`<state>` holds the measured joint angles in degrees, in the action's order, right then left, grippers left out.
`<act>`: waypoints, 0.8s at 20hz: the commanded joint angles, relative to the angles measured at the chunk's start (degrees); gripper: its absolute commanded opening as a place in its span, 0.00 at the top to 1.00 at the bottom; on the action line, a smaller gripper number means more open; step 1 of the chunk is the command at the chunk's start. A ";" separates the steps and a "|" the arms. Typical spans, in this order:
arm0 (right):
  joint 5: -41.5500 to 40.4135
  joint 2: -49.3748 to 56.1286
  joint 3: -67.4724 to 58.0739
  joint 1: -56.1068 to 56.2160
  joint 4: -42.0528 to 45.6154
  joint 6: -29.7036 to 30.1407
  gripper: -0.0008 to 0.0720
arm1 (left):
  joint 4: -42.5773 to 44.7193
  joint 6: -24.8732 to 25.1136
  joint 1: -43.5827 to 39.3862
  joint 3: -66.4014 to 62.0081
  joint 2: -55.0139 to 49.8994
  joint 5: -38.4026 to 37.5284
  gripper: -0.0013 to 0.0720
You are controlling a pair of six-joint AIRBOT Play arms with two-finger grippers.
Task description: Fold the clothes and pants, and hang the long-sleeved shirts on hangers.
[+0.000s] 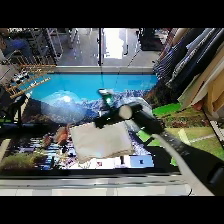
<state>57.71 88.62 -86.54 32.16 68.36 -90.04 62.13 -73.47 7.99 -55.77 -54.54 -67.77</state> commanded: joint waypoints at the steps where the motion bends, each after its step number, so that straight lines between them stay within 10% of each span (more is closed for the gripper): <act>1: 10.78 -7.89 10.60 -18.40 -3.21 4.52 0.29 | -5.16 4.20 -6.40 -0.07 -5.75 -0.37 0.96; 4: 13.38 -8.57 21.14 -31.71 -16.65 14.12 0.04 | -5.16 5.40 -13.66 -0.07 -14.08 1.25 0.96; 16: 27.87 18.34 6.82 -36.70 -33.75 33.88 0.02 | -5.18 5.38 -19.28 -0.09 -27.04 4.57 0.96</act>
<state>79.81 101.58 -76.16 -5.04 38.48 -60.62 57.01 -68.16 -11.00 -55.79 -80.79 -63.29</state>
